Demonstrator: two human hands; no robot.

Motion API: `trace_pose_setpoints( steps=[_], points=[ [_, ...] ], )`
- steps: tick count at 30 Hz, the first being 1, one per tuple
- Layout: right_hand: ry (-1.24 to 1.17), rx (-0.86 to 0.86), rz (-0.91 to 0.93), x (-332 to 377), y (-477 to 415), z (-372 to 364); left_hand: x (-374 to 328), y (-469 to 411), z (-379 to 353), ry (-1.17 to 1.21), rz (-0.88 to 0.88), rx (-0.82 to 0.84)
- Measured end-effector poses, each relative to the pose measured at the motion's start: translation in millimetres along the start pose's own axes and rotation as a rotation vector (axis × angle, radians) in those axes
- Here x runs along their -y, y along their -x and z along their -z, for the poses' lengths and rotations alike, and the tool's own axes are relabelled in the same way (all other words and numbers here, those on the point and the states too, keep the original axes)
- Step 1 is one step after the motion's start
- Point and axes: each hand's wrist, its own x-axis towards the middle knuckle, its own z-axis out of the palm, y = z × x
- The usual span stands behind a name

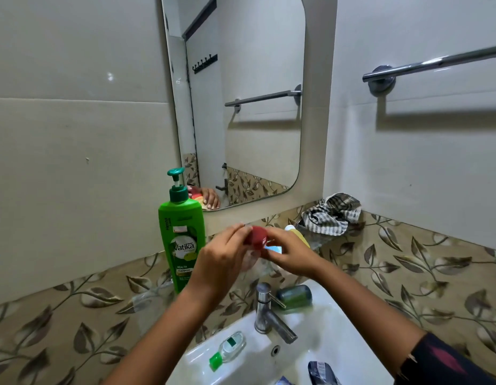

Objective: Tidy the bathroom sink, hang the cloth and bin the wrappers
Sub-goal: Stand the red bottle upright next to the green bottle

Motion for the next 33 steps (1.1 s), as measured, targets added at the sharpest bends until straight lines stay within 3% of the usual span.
trace_pose_setpoints(
  steps=[4, 13, 23, 33],
  points=[
    [-0.140, -0.061, -0.080, 1.2, -15.1, -0.8, 0.7, -34.6, 7.9, -0.033, 0.048, 0.095],
    [-0.161, -0.025, -0.223, -1.0, -44.3, -6.4, 11.0, -74.5, 5.0, -0.349, 0.056, 0.280],
    [-0.282, -0.058, -0.267, 0.4, -58.4, -18.2, 15.4, -79.5, 6.0, -0.493, 0.077, 0.335],
    [-0.411, 0.033, -0.288, -5.4, -58.4, -11.8, 12.3, -76.7, 6.3, -0.516, 0.084, 0.361]
  ],
)
